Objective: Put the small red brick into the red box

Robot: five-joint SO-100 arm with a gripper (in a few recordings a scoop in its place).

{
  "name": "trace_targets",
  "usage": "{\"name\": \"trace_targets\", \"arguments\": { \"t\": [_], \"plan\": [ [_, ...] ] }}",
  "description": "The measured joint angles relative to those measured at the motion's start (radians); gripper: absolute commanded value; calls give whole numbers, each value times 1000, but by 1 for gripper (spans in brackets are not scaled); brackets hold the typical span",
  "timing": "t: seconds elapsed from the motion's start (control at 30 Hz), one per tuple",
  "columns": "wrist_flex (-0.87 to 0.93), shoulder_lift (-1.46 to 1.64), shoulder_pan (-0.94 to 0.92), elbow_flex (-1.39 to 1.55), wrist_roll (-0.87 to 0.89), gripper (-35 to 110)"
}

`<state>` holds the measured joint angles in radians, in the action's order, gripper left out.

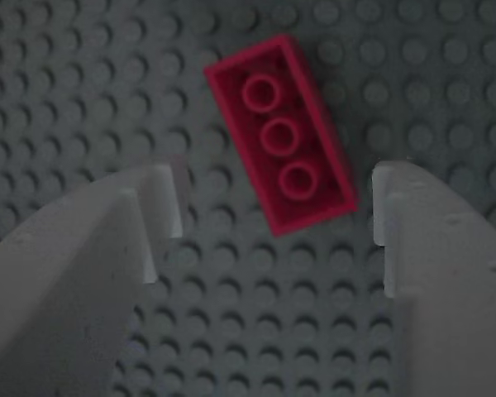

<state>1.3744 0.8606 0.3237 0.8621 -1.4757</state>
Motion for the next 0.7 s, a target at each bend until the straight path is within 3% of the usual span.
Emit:
{"name": "trace_targets", "arguments": {
  "t": [0.7],
  "plan": [
    [18,-150,3,-137,0,20]
  ]
}}
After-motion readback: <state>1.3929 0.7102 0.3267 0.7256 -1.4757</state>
